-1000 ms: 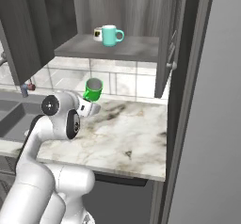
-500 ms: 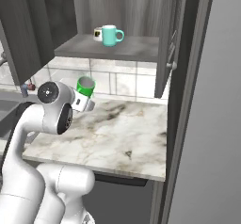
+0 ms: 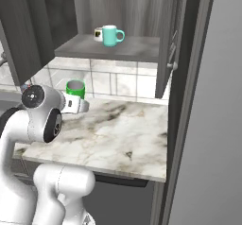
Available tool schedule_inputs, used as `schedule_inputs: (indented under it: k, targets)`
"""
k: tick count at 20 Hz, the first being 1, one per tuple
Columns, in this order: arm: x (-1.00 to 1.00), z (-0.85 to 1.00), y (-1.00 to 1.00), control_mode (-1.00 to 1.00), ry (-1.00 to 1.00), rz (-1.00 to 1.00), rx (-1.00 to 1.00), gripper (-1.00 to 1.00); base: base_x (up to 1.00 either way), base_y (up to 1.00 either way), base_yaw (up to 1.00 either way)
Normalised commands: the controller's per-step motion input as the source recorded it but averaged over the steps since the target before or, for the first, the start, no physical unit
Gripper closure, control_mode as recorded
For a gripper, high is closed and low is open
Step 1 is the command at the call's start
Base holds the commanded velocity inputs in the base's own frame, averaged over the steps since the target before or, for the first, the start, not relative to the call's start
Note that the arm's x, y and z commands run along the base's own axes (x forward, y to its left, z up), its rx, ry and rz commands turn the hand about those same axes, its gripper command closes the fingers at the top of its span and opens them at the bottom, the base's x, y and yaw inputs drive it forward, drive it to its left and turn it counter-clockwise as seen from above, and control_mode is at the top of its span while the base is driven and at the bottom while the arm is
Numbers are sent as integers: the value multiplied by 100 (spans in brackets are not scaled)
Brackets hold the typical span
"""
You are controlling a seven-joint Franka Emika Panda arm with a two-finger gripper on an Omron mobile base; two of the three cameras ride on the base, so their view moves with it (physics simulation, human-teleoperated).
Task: Pick the mug on the counter and place it in the cabinet with the handle facing the right, like the mugs already inside.
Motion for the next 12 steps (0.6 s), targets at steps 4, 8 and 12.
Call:
schedule_inputs:
  k: [4,8,12]
  targets:
    - [-20,14,0,-100,-5,8,-32,100,0,0,0]
    - [0,9,-9,-100,-2,16,-5,100,0,0,0]
    - [0,15,-24,-100,0,25,2,100,0,0,0]
